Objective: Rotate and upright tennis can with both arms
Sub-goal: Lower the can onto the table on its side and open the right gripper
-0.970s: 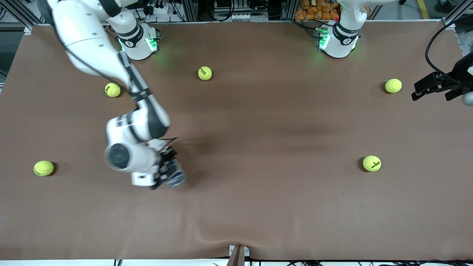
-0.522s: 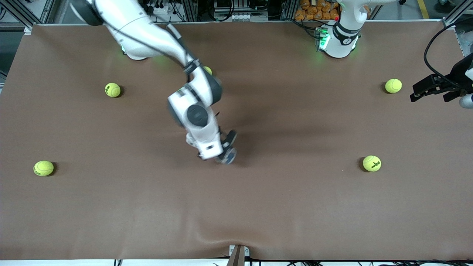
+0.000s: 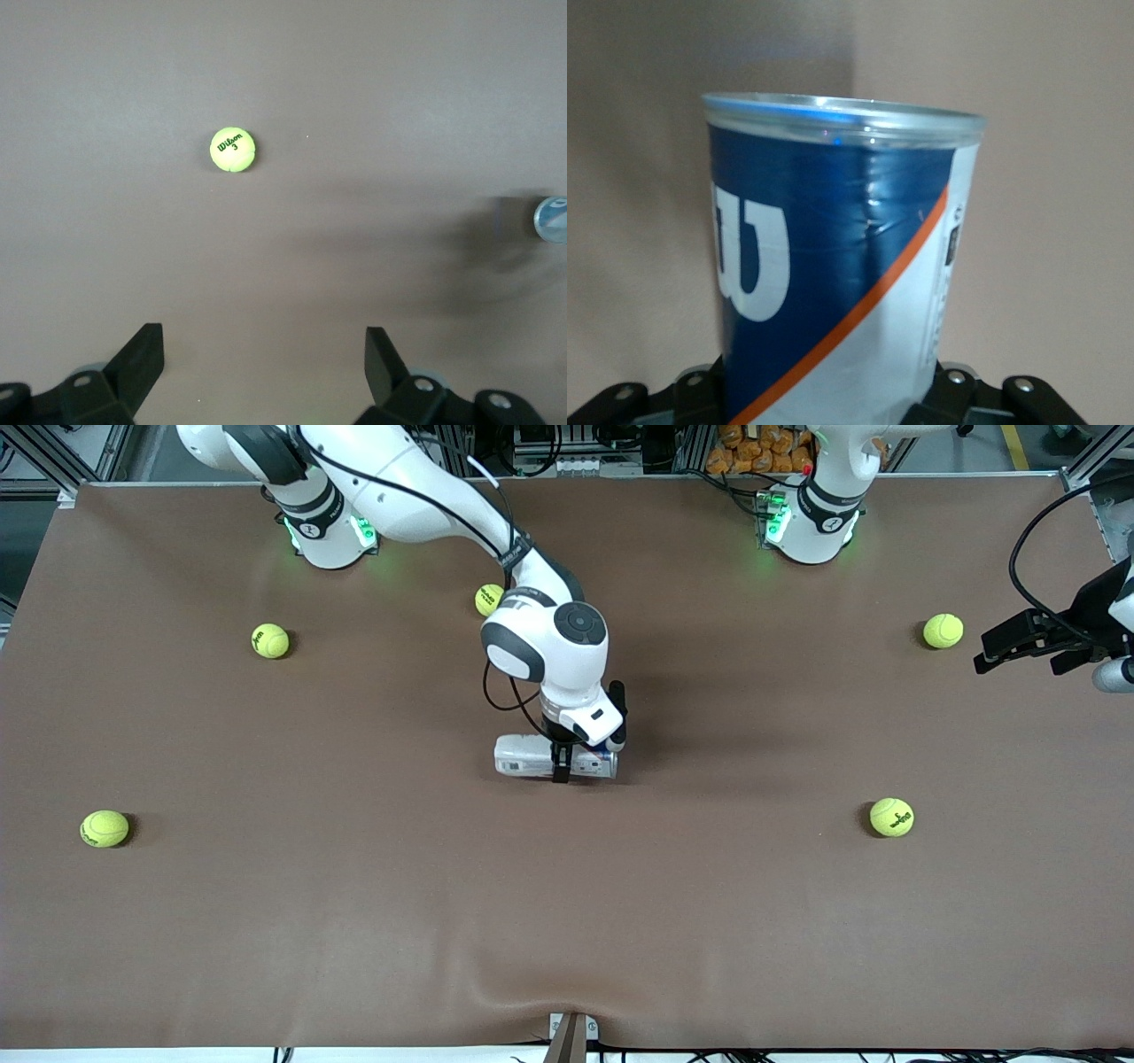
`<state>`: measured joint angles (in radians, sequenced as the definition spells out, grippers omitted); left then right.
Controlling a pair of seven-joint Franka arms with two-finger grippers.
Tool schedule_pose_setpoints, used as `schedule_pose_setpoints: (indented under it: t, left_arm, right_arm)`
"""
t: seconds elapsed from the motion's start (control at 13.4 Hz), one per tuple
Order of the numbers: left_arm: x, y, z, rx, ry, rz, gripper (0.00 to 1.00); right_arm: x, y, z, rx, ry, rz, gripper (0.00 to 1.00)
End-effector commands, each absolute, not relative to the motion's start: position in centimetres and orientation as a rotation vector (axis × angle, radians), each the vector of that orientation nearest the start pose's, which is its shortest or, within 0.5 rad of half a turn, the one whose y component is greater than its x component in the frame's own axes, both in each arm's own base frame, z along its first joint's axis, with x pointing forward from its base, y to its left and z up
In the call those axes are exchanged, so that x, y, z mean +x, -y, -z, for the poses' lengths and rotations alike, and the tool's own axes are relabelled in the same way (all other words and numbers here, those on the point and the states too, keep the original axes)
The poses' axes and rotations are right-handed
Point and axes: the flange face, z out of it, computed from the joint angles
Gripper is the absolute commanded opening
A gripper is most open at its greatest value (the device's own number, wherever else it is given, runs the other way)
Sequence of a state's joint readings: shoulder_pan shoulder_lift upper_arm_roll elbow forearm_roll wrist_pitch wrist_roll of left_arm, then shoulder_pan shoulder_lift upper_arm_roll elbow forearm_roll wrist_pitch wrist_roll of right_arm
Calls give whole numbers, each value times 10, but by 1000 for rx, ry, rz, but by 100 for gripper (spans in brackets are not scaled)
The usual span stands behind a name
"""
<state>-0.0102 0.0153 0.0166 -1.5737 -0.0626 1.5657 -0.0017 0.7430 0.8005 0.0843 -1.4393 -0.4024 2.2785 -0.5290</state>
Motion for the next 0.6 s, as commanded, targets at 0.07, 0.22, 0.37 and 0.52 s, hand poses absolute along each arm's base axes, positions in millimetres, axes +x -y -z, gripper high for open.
schedule_pose_setpoints:
  t: [0.07,0.22,0.37,0.52]
  left_arm:
    - [563,2,-609,-3249,-7,-61,100]
    - [567,-5,-601,-3265,20,-87,100]
    - [572,-12,-588,-3322,59,-128,100]
    - [576,-14,-575,-3380,58,-195,100]
  right_arm:
    - [514,-522,-207,1923,-2127,-113,80]
    - [515,-521,-204,1915,-2129,-120,100]
    - [517,-522,-211,1904,-2142,-131,100]
    - [520,-521,-224,1910,-2147,-148,100]
